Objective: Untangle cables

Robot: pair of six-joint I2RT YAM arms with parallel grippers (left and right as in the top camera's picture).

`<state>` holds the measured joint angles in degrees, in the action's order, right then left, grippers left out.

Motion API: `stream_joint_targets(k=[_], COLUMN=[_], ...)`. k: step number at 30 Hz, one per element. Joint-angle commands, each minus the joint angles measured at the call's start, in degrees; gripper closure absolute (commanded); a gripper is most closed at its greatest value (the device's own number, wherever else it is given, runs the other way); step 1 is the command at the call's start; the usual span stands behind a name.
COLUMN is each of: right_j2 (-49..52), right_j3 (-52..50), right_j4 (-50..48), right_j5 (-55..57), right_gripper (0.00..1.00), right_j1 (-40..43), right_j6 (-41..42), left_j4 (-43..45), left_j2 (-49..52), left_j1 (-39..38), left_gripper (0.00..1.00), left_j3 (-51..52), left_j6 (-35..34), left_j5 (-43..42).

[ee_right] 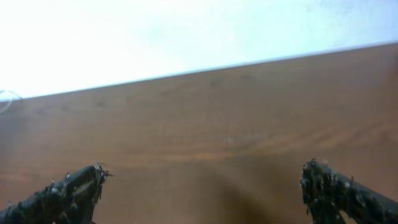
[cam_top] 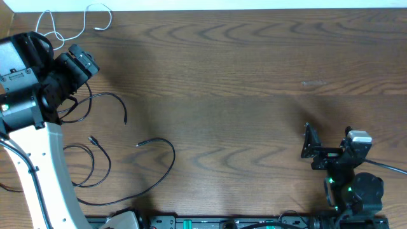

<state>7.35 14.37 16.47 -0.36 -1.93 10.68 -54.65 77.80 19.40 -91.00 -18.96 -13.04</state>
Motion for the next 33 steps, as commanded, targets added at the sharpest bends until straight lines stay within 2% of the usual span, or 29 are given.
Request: stream_joint_targets(k=[1,6,9,14,28,33], right_j2=[-2.2,-3.5,-4.6,-7.1,-7.1,-7.1], right_j3=[-3.8,-8.3,-10.2,-11.8,-14.1,-14.1], right_j4=[-4.4,-11.3,-13.7,-14.0,-17.6,-13.0], right_j5=[-0.5,-1.1,-3.8,-3.8,-0.2,-0.2], right_gripper=[0.01,0.01,0.01,0.01,0.01,0.01], right_j1=[0.3,0.3,0.1,-1.2,-1.0,-1.0], right_j6=[-2.0,-2.7,-6.3,-10.8,-10.8,-10.8], left_j4=[0.0,0.0,0.0,0.0,0.0,0.0], left_j2=[0.2,0.2,0.2,0.2,0.2,0.2], left_j1=[0.1,0.1,0.1,0.1,0.1,0.1], left_gripper=[0.04,0.04,0.04,0.04,0.04,0.04], left_j3=[0.0,0.0,0.0,0.0,0.0,0.0], left_j6=[1.1,1.1,1.1,1.1,1.1,1.1], left_j5=[0.0,0.0,0.0,0.0,0.0,0.0])
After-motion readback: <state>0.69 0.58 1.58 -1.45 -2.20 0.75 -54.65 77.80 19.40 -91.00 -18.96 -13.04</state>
